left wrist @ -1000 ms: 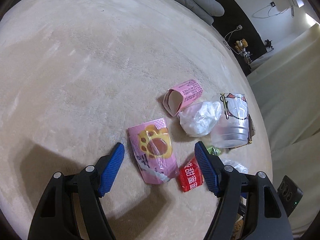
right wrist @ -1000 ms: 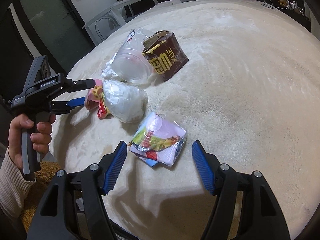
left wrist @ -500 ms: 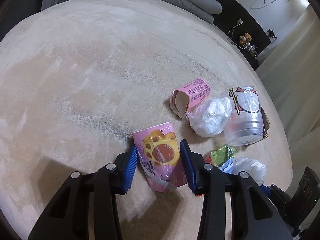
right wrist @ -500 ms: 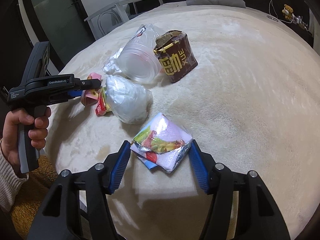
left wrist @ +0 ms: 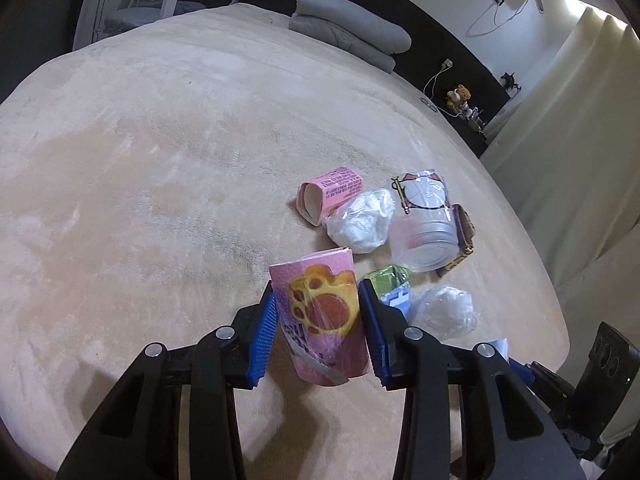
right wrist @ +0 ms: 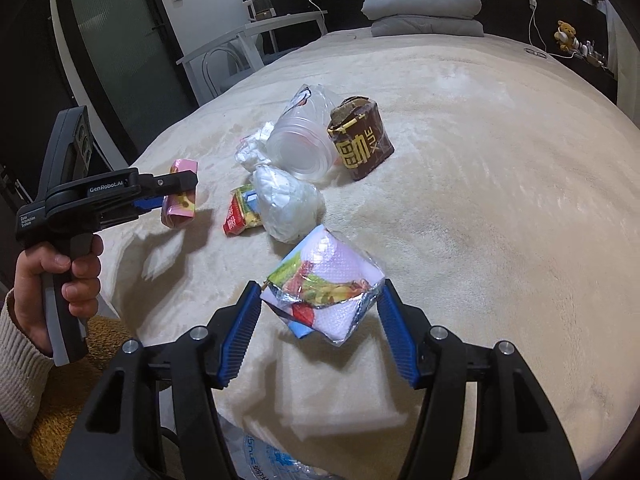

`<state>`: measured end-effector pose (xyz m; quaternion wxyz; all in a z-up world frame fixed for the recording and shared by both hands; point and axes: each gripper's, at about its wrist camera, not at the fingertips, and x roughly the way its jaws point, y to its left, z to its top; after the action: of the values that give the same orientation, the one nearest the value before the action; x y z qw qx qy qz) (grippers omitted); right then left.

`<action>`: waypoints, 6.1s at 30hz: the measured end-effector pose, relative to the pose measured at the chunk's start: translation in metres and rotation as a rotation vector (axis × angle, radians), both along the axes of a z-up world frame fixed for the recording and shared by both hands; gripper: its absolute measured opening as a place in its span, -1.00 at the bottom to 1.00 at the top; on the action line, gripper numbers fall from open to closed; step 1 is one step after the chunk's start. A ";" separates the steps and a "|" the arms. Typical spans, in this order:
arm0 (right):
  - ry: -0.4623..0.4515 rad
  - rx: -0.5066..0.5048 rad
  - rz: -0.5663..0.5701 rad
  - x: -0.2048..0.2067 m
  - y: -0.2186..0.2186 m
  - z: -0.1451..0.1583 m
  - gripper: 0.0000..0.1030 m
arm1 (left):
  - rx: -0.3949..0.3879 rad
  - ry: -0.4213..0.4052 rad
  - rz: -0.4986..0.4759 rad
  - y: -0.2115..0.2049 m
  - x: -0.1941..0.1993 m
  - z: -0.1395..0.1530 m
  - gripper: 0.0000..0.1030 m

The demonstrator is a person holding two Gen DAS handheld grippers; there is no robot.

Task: Collect trash
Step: 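Grasp the pink snack box with the left tool while the right tool grasps the foil wrapper, then lower both held items into the clear bin and open both tools, then raise both tools and close the right tool on the white plastic bag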

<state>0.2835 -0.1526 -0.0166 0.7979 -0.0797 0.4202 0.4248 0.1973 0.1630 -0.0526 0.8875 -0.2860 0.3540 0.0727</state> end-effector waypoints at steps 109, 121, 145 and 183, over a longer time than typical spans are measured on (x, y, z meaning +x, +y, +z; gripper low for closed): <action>0.662 -0.310 -0.164 -0.094 -0.063 -0.148 0.20 | -0.207 0.581 -0.269 -0.157 -0.104 -0.167 -0.06; 0.634 -0.282 -0.174 -0.094 -0.067 -0.138 0.26 | -0.193 0.544 -0.269 -0.156 -0.105 -0.159 -0.04; 0.269 -0.123 -0.117 -0.117 -0.077 -0.067 0.26 | -0.024 0.220 -0.253 -0.157 -0.128 -0.085 -0.04; 0.053 0.096 0.005 0.000 0.013 0.006 0.26 | 0.038 -0.087 -0.144 -0.040 -0.075 0.010 -0.04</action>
<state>0.2834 -0.1395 -0.0104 0.7884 -0.0311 0.4199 0.4485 0.1219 0.1232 -0.0426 0.9103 -0.2458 0.3331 0.0030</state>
